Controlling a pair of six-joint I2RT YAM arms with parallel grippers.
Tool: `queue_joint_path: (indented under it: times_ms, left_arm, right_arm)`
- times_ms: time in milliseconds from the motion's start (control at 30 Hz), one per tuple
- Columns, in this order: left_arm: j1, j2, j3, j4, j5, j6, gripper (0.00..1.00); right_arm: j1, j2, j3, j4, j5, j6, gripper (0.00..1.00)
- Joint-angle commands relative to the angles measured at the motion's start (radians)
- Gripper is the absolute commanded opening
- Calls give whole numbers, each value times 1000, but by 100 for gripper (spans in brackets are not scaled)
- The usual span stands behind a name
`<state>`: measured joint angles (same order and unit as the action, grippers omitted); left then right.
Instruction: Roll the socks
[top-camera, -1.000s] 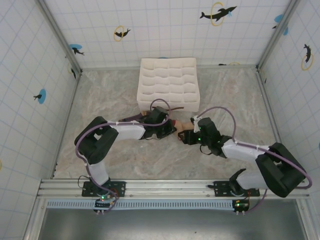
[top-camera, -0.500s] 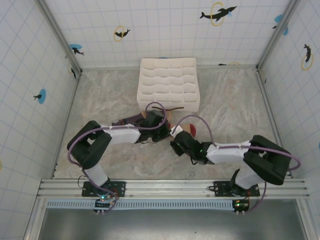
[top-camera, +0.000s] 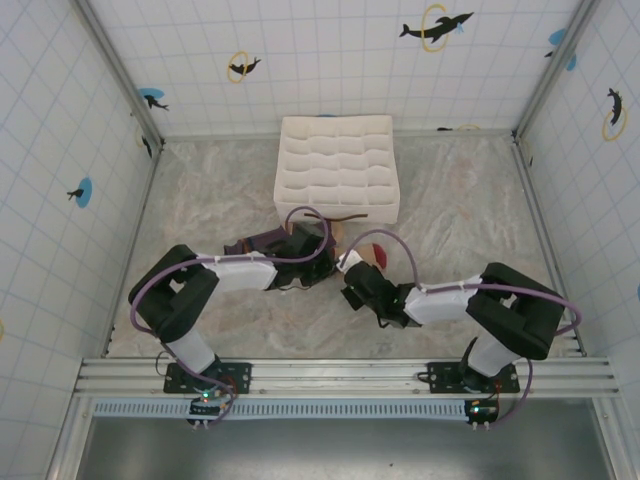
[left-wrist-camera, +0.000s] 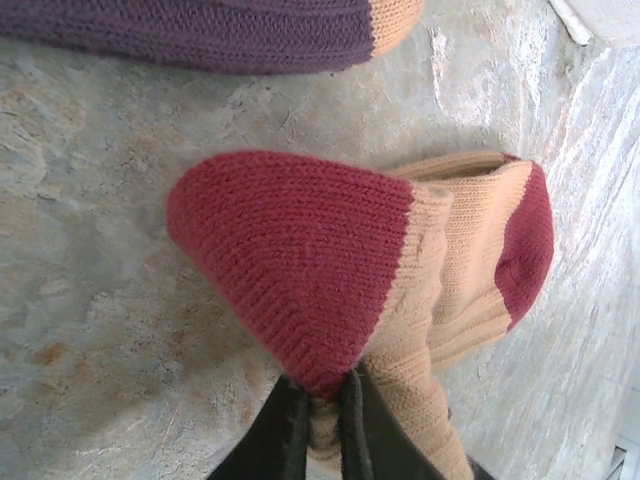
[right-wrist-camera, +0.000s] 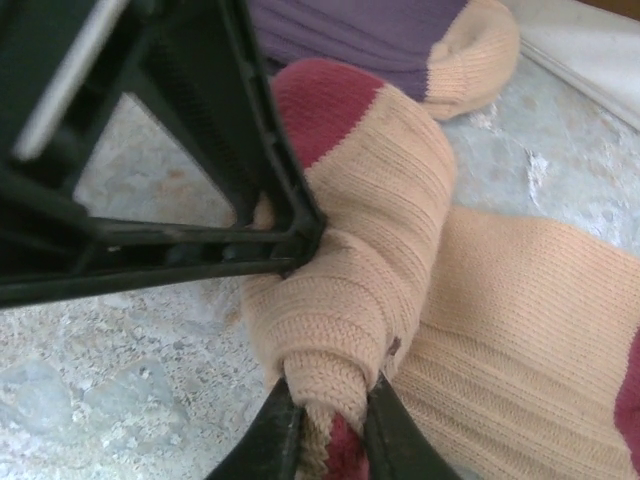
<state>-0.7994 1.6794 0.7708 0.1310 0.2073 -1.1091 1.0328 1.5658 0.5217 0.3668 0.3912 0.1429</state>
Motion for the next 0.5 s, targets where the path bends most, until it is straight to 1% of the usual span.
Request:
queue_joint_path:
  times_ms: [0, 33, 67, 133, 333, 467]
  left_arm:
    - [-9, -23, -25, -48, 18, -6, 34]
    - [-9, -28, -27, -44, 20, -6, 42]
    - [-9, -34, -28, -41, 22, -5, 48]
    - [-9, -49, -30, -29, 26, 1, 54]
    - [-8, -83, -34, 25, 27, 68, 57]
    - [-10, -78, -35, 55, 48, 77, 57]
  right_arm:
    - [-42, -18, -79, 105, -96, 39, 7]
    - [-55, -27, -106, 136, -129, 49, 6]
    - [-73, -36, -133, 167, -167, 63, 4]
    - [-119, -45, -176, 218, -260, 100, 3]
    - [-288, -30, -271, 402, -613, 277, 1]
    - [-371, 18, -291, 481, -759, 397, 0]
